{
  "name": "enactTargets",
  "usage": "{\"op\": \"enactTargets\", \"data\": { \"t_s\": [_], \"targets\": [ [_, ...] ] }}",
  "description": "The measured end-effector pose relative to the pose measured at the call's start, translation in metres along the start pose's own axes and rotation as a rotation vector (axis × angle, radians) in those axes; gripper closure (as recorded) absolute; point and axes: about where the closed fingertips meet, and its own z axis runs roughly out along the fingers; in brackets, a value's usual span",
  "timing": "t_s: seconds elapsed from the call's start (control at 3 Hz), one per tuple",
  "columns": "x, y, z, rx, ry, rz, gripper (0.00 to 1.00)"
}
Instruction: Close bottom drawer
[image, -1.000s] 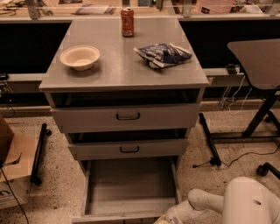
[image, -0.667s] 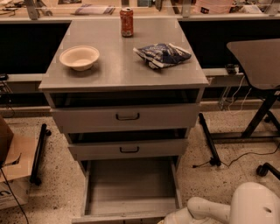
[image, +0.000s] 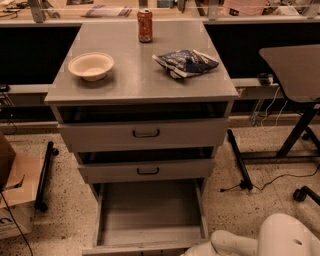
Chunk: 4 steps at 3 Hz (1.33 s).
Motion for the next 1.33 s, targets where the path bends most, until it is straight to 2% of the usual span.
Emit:
{"op": "enactTargets", "data": {
  "t_s": [0.67, 1.0, 1.33],
  "targets": [
    [-0.021, -0.027, 0.0, -0.017, -0.025, -0.021, 1.0],
    [-0.021, -0.027, 0.0, -0.017, -0.025, -0.022, 1.0],
    [-0.049, -0.038, -0.008, -0.013, -0.038, -0.073, 1.0]
  ]
}}
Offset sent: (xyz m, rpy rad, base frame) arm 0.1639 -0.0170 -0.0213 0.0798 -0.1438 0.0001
